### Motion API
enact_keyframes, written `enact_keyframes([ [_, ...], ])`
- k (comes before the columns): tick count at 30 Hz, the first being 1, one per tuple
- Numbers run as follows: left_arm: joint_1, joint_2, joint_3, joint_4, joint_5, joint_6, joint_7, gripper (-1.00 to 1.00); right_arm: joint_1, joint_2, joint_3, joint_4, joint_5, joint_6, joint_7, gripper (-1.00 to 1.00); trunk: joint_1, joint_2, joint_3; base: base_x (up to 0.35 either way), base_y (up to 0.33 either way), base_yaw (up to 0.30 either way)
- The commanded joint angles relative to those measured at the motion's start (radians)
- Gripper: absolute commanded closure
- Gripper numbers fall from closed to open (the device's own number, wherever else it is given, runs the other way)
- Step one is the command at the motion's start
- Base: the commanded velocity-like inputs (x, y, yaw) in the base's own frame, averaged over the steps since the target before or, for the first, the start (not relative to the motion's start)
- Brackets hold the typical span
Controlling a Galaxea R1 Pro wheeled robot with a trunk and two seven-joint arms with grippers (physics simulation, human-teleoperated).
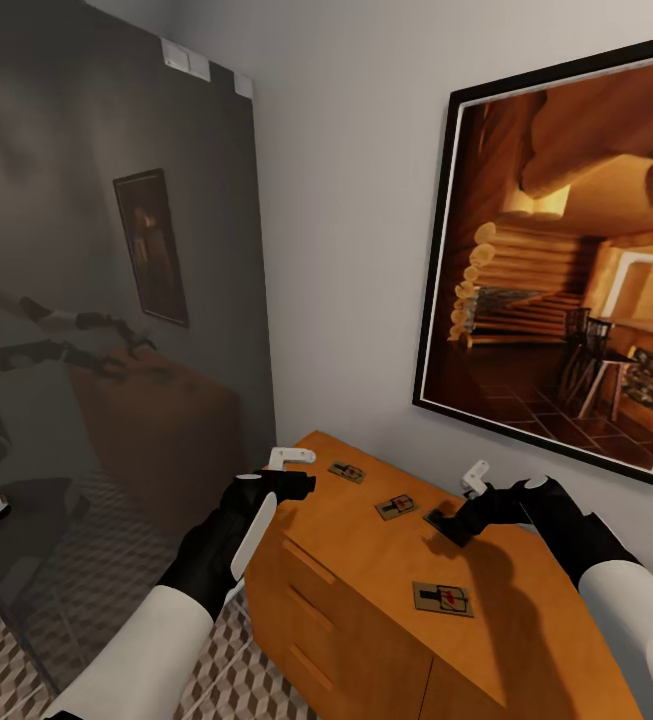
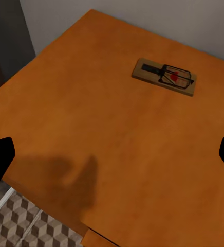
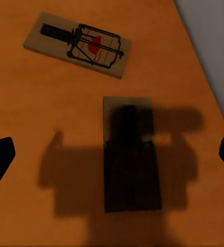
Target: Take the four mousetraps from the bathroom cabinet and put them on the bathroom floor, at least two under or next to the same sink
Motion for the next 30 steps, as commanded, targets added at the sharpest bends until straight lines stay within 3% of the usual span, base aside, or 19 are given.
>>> enact_keyframes([
  [1, -0.001, 0.000, -0.001, -0.001, 0.010, 0.004, 0.009, -1.00, -0.001, -0.004, 0.002, -0.002, 0.004, 0.004, 0.003, -1.00, 0.001, -0.002, -0.002, 0.000, 0.000, 0.000],
  [8, -0.001, 0.000, -0.001, -0.001, 0.010, 0.004, 0.009, -1.00, -0.001, -0.015, 0.002, -0.001, 0.004, 0.004, 0.002, -1.00, 0.001, -0.002, -0.002, 0.000, 0.000, 0.000],
  [17, -0.001, 0.000, -0.001, -0.001, 0.008, 0.001, 0.009, -1.00, -0.001, -0.015, 0.002, -0.001, 0.005, 0.004, 0.002, -1.00, 0.035, -0.065, -0.030, 0.000, 0.000, 0.000],
  [30, -0.001, 0.000, -0.001, -0.001, 0.010, -0.004, 0.009, -1.00, -0.001, -0.014, 0.006, -0.001, 0.008, 0.004, 0.002, -1.00, 0.035, -0.065, -0.030, 0.000, 0.000, 0.000],
])
